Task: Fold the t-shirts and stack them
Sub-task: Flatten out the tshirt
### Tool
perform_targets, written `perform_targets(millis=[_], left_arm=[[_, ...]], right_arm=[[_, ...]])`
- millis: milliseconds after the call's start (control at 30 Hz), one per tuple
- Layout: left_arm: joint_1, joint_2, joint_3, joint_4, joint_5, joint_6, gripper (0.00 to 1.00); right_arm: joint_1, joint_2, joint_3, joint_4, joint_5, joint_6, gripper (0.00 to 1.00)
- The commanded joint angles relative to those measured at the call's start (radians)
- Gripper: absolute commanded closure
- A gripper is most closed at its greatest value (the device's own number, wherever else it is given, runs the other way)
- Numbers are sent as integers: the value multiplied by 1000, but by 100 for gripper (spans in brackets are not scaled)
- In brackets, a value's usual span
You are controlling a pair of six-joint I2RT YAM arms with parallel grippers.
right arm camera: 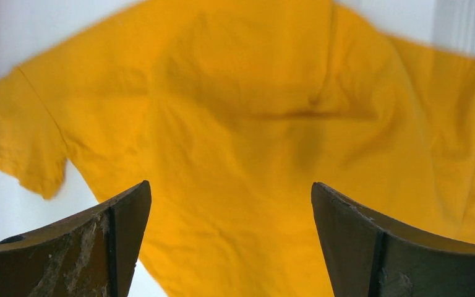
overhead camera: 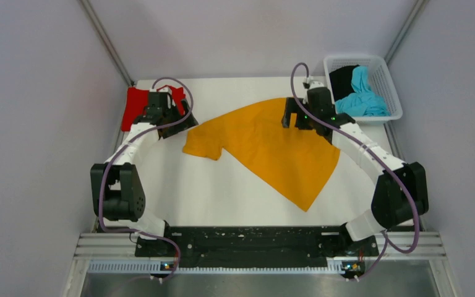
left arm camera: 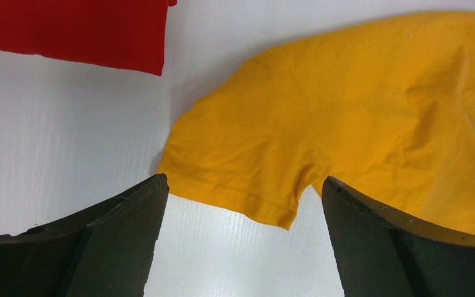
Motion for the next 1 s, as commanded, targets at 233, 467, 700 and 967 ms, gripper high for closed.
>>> perform_targets(millis=[233, 467, 700, 967], left_arm=[[16, 80, -21, -59, -43, -26, 2], [29, 137, -39, -67, -57, -54, 14], [29, 210, -30, -84, -79, -59, 32], [29, 264, -16, -107, -83, -61, 40]], right_arm=[[25, -272, -304, -192, 46, 148, 1], [26, -311, -358, -209, 23, 167, 1], [27, -318, -383, -215, 32, 166, 1], [27, -329, -400, -222, 38, 174, 1]])
